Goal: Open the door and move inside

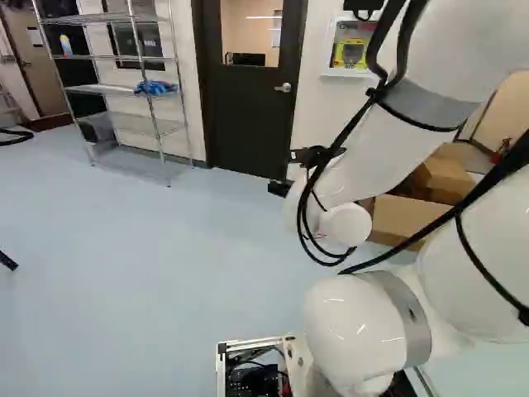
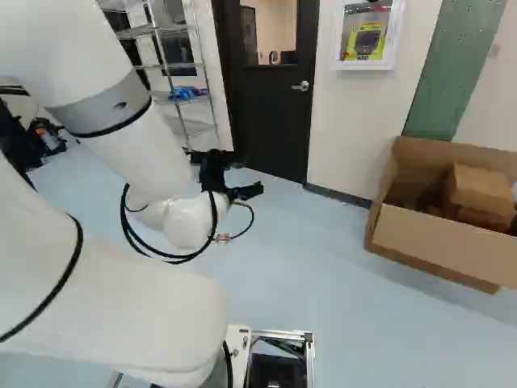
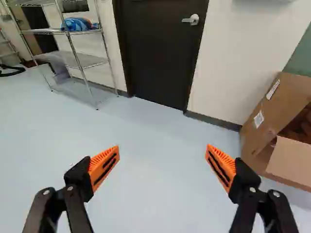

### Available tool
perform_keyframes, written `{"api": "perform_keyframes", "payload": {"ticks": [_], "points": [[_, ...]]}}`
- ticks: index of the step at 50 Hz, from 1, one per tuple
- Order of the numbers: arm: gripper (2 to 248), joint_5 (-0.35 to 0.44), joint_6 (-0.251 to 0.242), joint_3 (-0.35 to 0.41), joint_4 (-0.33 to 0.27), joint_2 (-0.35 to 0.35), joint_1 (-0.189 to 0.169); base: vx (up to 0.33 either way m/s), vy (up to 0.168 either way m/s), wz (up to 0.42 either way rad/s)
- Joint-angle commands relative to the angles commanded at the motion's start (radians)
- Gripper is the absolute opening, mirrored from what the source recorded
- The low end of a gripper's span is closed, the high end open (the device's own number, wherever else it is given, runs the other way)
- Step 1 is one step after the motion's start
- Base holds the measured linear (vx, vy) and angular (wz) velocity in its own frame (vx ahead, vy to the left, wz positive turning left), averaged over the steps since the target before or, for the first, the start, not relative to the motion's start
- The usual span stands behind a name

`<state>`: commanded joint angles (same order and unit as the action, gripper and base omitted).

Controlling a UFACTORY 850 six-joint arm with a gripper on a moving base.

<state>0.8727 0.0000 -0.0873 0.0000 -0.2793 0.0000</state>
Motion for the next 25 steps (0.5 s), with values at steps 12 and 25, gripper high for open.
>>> {"api": "perform_keyframes", "payload": {"ticks": [12,25], "points": [[247,0.000,0.000,0.000,0.000,0.000,0.000,0.114,0.030,-0.013],[247,0.000,0.000,0.000,0.000,0.000,0.000,0.161,0.059,-0.019]]}}
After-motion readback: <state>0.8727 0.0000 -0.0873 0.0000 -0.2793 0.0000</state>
